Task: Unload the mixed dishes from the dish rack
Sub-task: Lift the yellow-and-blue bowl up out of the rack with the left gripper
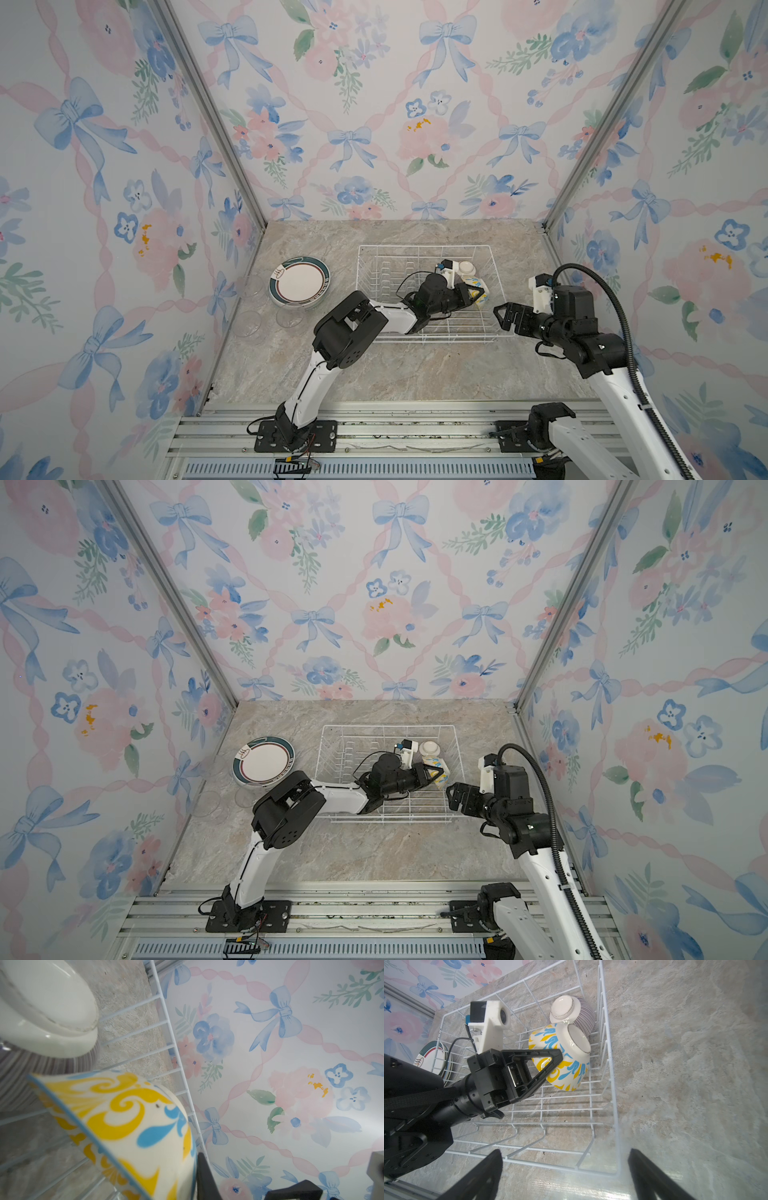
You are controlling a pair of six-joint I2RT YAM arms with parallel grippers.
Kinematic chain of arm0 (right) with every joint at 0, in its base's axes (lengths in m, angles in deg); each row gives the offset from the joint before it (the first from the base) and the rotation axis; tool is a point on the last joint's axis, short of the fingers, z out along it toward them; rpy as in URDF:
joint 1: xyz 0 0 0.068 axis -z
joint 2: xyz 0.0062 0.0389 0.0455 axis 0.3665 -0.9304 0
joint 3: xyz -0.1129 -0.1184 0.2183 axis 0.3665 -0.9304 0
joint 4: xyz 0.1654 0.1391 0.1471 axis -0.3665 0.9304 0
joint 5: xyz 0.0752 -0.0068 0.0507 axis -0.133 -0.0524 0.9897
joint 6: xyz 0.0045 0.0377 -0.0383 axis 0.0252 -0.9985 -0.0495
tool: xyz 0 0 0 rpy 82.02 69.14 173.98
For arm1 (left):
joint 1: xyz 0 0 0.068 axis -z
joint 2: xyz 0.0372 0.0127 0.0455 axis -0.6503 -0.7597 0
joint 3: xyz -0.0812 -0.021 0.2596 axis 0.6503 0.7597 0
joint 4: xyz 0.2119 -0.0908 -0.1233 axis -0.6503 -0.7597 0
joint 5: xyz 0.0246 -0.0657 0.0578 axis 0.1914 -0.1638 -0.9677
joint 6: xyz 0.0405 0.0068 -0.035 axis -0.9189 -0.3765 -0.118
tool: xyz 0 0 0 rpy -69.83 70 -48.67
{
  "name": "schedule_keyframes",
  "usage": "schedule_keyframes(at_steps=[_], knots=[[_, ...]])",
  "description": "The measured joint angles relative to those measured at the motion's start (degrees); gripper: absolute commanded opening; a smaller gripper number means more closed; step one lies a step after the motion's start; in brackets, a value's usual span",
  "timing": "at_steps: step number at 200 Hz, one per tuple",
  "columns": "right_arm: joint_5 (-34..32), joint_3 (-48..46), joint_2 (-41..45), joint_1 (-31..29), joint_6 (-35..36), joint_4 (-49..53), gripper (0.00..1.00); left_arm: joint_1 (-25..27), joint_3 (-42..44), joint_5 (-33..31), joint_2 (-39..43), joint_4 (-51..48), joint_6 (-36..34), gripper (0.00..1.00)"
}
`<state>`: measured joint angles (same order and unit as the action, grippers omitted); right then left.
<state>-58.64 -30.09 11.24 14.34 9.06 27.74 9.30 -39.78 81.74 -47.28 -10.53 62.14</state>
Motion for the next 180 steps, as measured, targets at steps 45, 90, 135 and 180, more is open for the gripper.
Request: schedule_keyframes(at_steps=[45,90,135,180], knots=[[0.0,0.0,0.3,0.0,0.0,0.3,0.97,0.0,-0.6,0.4,-0.2,0.0,-0.1,0.01],[-0.4,0.0,0.3,0.0,-0.3,0.9,0.97,0.0,-0.7,0.4,-0.2,-0.1,-0.3,0.0],[-0.4,0.0,0.5,0.0,-0.9,1.2,0.97,0.0,-0.4,0.3,-0.1,0.0,-1.0,0.0],[-0.5,0.0,0.7,0.0,-1.1,1.3,0.97,0.0,0.3,-0.3,1.8,-3.3,-3.4,0.0]])
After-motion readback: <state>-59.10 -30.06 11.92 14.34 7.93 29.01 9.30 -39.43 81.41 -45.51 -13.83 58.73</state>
